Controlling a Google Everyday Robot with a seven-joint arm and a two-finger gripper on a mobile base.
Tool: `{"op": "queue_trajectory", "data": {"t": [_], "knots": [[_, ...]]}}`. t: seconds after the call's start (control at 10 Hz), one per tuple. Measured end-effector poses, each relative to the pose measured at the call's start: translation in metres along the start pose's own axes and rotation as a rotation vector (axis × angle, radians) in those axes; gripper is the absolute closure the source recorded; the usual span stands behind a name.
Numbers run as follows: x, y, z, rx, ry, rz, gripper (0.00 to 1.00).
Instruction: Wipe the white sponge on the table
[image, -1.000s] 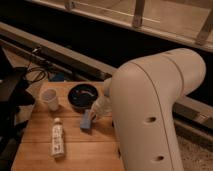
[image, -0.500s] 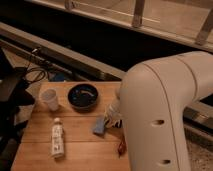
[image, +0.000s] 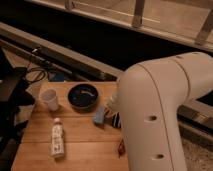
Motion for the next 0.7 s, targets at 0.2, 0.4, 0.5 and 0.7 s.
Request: {"op": "queue_trajectory", "data": {"t": [0.2,0.4,0.5,0.7], "knots": [[0.014,0.025,0.016,-0.005,0.030,-0.043,0.84],[0.036,0.025,0.028,-0.015,0.077,-0.078,0.84],[0.048,0.017,0.031,-0.011,0.098,-0.088,0.84],[0.065,-0.005,0.032,0.001,0.109,-0.082,0.84]]}}
